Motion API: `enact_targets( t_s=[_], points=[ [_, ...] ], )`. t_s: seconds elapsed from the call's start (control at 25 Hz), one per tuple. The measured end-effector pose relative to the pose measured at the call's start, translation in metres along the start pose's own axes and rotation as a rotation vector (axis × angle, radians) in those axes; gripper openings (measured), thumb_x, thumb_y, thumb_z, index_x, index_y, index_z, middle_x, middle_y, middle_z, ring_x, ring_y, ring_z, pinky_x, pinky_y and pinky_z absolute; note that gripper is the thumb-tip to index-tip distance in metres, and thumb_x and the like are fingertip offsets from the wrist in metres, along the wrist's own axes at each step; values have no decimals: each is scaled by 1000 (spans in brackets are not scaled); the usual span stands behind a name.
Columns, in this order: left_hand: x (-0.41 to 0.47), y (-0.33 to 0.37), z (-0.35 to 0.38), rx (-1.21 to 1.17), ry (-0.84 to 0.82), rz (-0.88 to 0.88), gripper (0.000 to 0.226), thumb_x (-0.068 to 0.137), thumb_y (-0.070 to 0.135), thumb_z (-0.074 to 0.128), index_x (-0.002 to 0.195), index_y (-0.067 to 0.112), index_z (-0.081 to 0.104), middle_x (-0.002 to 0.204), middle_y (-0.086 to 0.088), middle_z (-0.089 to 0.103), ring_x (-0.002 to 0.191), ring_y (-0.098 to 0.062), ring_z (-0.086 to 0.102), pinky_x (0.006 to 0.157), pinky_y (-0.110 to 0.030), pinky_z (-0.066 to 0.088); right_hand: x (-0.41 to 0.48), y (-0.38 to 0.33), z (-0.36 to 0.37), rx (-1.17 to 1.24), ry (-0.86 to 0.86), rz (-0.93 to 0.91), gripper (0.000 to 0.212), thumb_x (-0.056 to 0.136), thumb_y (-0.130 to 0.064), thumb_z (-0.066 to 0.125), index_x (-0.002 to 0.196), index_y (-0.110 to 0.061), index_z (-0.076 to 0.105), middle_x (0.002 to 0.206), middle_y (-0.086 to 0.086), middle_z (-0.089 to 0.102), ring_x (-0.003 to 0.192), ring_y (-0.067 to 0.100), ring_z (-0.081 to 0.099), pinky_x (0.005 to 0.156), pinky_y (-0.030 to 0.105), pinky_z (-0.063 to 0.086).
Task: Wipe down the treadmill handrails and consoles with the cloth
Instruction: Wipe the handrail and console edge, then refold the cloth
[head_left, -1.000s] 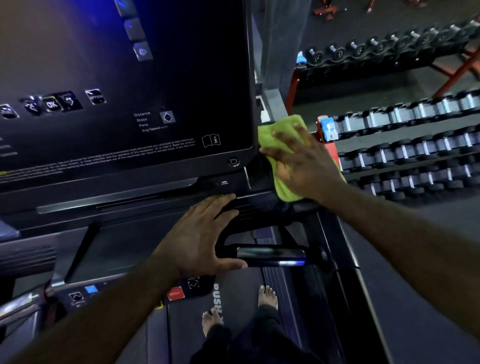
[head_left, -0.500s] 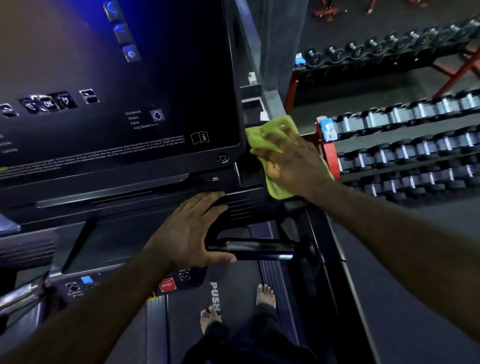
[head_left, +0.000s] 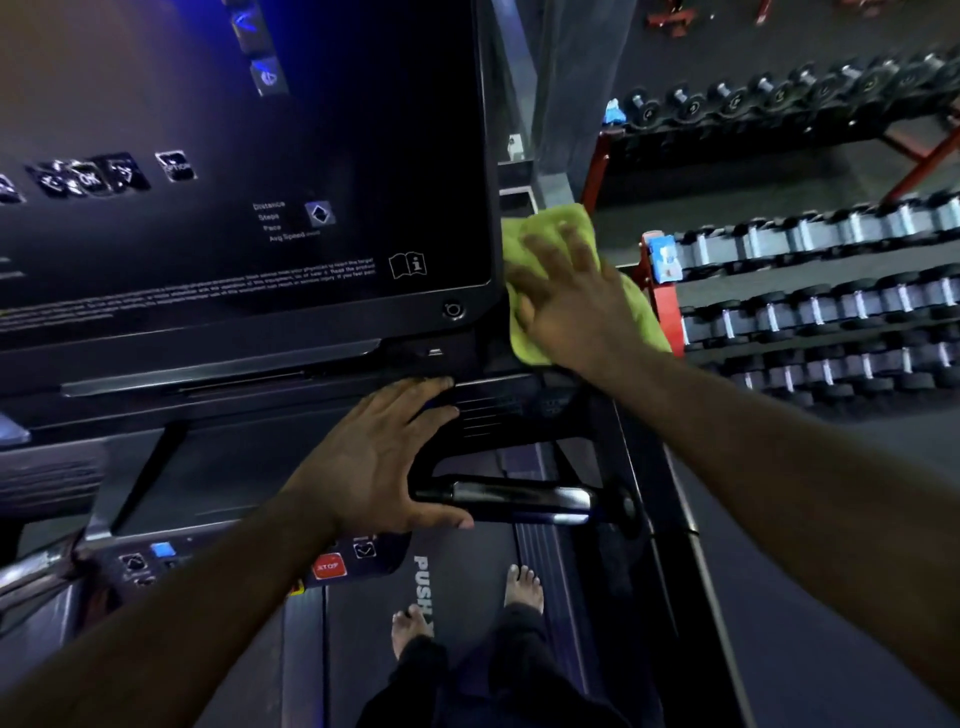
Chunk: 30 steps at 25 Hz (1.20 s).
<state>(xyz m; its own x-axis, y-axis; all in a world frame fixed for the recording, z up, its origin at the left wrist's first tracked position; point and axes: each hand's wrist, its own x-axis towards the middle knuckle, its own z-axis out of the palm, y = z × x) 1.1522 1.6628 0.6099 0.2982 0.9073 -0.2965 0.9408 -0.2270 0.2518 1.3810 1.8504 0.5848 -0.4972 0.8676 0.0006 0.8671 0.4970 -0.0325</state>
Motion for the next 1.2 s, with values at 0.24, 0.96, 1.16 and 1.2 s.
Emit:
enact_targets(
  t_s=[0.24, 0.96, 1.16, 1.2],
  points=[
    [0, -2, 5, 8, 55, 8, 120, 64, 101, 56, 157, 26, 44, 172, 6, 20, 158, -18, 16, 130, -41, 17, 7, -60, 1, -15, -41, 52, 73, 101, -39, 48, 167, -26, 19, 175, 6, 14, 162, 38, 4, 123, 66, 19],
    [-3, -3, 6, -15, 107, 46, 129, 59, 109, 45, 155, 23, 45, 171, 1, 21, 157, -22, 19, 129, -42, 17, -56, -68, 6, 10, 43, 102, 52, 99, -31, 43, 151, -30, 48, 162, 4, 41, 152, 40, 30, 106, 64, 46],
    [-5, -4, 7, -40, 164, 114, 122, 62, 106, 48, 149, 20, 53, 167, -2, 30, 153, -23, 25, 128, -42, 21, -74, -73, -27, 75, -108, 105, 55, 89, -16, 66, 140, -35, 60, 144, -2, 55, 137, 35, 38, 100, 54, 53],
    [-6, -5, 6, -43, 164, 122, 122, 62, 106, 47, 148, 21, 53, 165, -1, 31, 153, -22, 26, 127, -42, 22, -79, -76, -36, 122, -131, 114, 53, 86, -16, 69, 134, -37, 65, 140, -5, 58, 135, 32, 40, 101, 50, 53]
  ],
)
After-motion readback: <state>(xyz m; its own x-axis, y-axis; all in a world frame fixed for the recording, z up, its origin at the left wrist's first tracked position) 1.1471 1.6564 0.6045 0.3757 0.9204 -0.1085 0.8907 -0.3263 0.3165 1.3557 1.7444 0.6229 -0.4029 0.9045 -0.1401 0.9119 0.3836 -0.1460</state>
